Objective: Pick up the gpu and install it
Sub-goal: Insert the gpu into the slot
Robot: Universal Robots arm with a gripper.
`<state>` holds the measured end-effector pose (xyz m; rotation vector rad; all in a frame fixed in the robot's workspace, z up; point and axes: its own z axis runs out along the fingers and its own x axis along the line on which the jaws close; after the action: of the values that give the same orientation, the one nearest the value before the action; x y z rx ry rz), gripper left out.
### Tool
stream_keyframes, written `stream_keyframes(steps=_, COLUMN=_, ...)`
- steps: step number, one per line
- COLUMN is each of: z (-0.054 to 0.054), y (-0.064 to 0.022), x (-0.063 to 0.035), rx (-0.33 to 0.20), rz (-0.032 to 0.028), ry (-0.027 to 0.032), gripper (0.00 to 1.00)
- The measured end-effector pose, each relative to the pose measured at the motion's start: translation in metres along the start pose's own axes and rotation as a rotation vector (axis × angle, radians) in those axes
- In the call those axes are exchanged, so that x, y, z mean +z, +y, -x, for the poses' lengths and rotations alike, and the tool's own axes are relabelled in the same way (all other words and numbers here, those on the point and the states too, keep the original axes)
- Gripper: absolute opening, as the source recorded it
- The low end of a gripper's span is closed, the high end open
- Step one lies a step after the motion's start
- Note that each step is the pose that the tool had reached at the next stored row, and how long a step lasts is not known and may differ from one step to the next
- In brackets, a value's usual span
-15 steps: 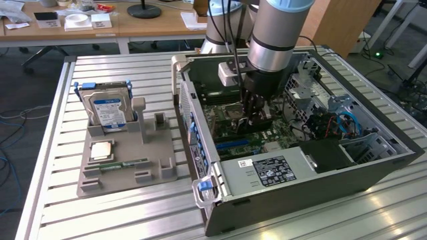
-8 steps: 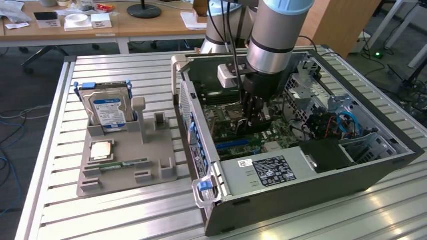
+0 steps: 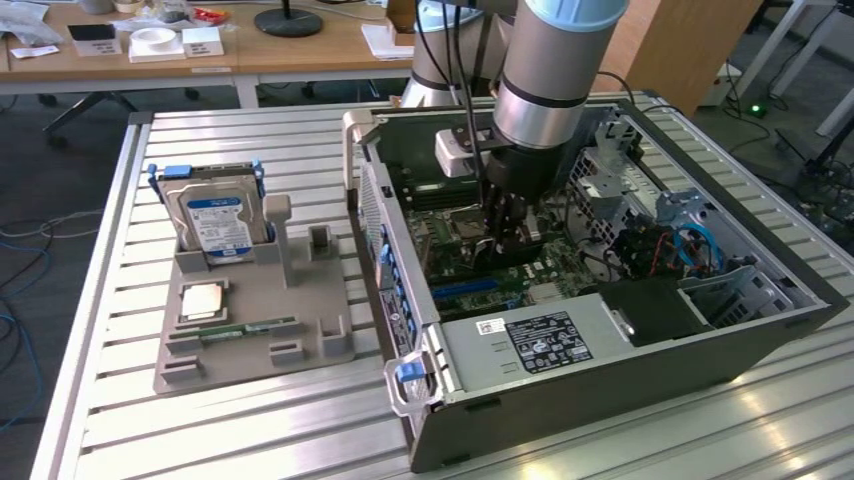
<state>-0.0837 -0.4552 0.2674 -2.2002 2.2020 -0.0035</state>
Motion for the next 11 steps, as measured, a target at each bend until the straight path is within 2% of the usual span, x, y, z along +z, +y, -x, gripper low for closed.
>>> stream_keyframes(steps=11, z=-0.0011, y=0.0012, x=0.0013, rx=0.0, rz=-0.0001, ry=-0.0002, gripper=0.26)
